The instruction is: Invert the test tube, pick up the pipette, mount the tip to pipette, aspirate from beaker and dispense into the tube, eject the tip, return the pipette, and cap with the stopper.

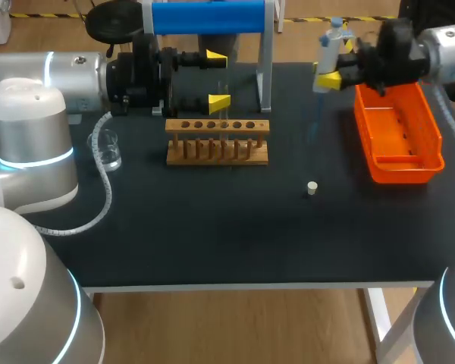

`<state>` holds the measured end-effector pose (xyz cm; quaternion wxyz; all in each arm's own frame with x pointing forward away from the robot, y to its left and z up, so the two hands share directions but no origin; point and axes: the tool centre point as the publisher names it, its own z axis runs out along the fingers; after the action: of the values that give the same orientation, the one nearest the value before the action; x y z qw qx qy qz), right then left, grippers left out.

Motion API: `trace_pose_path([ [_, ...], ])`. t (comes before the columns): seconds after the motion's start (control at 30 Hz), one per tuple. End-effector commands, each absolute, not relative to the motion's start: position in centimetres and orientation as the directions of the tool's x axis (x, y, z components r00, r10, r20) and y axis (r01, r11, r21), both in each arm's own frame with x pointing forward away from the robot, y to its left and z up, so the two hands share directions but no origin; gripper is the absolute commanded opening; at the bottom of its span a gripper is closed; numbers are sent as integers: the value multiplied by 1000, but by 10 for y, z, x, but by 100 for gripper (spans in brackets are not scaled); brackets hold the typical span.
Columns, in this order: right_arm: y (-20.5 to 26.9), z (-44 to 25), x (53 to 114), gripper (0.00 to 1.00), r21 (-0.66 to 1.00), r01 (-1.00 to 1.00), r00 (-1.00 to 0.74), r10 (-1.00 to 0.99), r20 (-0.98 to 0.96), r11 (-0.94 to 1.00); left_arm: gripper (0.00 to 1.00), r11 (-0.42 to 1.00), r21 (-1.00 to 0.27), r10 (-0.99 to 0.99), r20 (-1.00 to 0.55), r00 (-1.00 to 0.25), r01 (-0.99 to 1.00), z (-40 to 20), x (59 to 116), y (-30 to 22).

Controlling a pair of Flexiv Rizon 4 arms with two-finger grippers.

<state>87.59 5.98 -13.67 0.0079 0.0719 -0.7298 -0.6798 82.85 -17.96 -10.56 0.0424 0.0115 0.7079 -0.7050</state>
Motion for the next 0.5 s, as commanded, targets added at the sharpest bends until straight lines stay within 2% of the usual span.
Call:
trace_pose_path([
  [0.03, 27, -135, 874, 0, 993, -98, -990, -104, -91, 63, 100, 4, -997, -46, -77, -996, 77, -106, 829, -181],
  [0.5, -46, -129, 888, 0, 994, -113, -982, -152, -113, -10, 100, 4, -997, -46, -77, -996, 77, -106, 829, -181],
])
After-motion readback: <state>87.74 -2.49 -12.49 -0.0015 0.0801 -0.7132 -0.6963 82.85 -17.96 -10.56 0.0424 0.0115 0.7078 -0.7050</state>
